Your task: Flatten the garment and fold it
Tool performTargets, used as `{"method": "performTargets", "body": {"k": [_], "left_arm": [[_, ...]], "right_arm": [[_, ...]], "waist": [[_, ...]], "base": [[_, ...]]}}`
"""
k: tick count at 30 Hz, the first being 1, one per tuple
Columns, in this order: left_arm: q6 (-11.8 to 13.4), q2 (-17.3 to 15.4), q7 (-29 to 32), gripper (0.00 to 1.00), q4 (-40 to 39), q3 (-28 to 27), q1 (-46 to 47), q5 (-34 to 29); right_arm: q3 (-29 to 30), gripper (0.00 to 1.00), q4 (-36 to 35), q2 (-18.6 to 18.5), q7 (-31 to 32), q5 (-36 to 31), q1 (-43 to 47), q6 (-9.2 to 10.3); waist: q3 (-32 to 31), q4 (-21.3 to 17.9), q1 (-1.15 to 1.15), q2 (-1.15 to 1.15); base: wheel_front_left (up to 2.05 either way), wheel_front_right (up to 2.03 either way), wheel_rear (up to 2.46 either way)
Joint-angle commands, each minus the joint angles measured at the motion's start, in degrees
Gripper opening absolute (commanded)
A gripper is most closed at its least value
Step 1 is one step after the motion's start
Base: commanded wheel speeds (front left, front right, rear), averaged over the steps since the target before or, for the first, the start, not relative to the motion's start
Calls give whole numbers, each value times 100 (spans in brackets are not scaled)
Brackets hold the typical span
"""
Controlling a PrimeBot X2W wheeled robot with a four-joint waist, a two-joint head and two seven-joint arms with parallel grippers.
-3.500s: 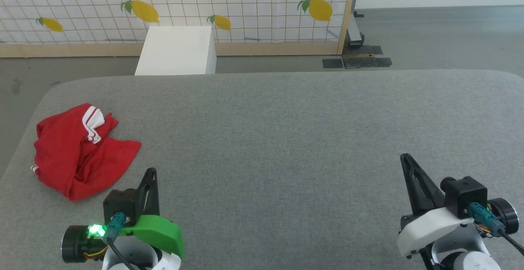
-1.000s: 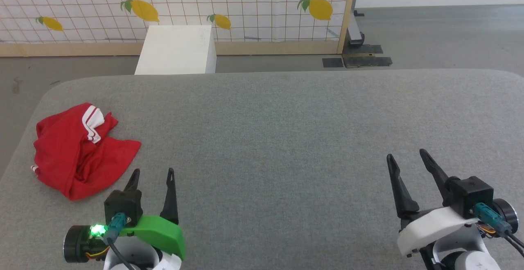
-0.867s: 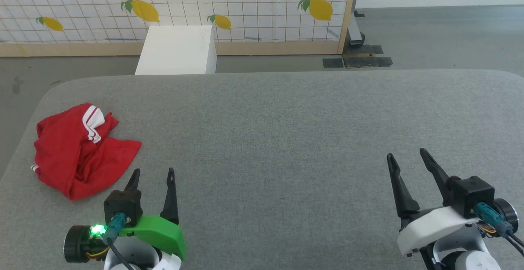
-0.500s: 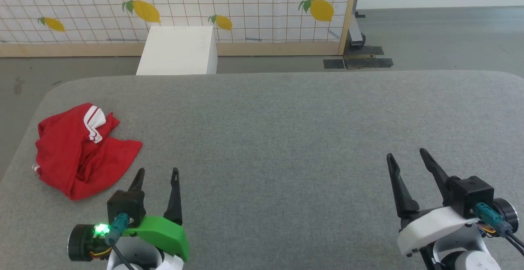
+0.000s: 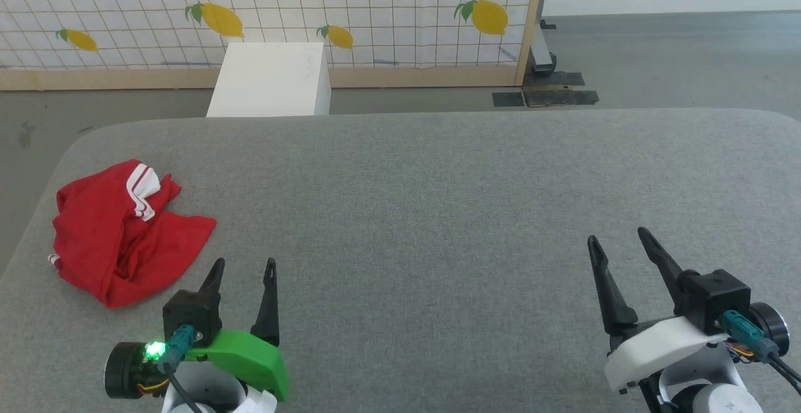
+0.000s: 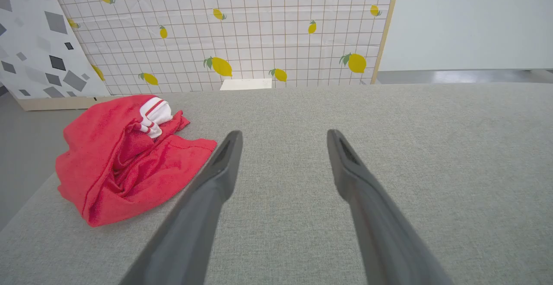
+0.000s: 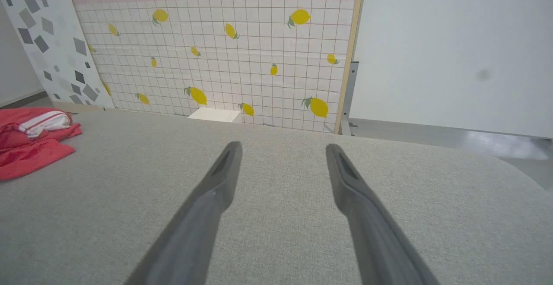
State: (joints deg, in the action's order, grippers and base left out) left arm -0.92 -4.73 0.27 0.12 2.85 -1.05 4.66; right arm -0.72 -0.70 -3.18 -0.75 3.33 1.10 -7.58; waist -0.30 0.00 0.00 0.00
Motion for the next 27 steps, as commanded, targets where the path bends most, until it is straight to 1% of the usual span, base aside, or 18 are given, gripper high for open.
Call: {"method": "performTargets", "body": {"k": [1, 9, 27], "left_arm": [[-4, -54, 12, 100, -18, 23, 38, 24], [67, -84, 57, 100, -14, 64, 48, 64], [98, -165, 91, 100, 1, 204, 82, 219]], "right_arm": [[-20, 100, 3, -19, -14, -48, -103, 5], [-13, 100, -10, -18, -26, -17, -115, 6], [-30, 100, -53, -33, -26, 54, -111, 7]], "waist": [[1, -4, 0, 0], [22, -3, 0, 0], [81, 83, 0, 0]], "base": [[0, 0, 0], [0, 0, 0], [0, 0, 0]]}}
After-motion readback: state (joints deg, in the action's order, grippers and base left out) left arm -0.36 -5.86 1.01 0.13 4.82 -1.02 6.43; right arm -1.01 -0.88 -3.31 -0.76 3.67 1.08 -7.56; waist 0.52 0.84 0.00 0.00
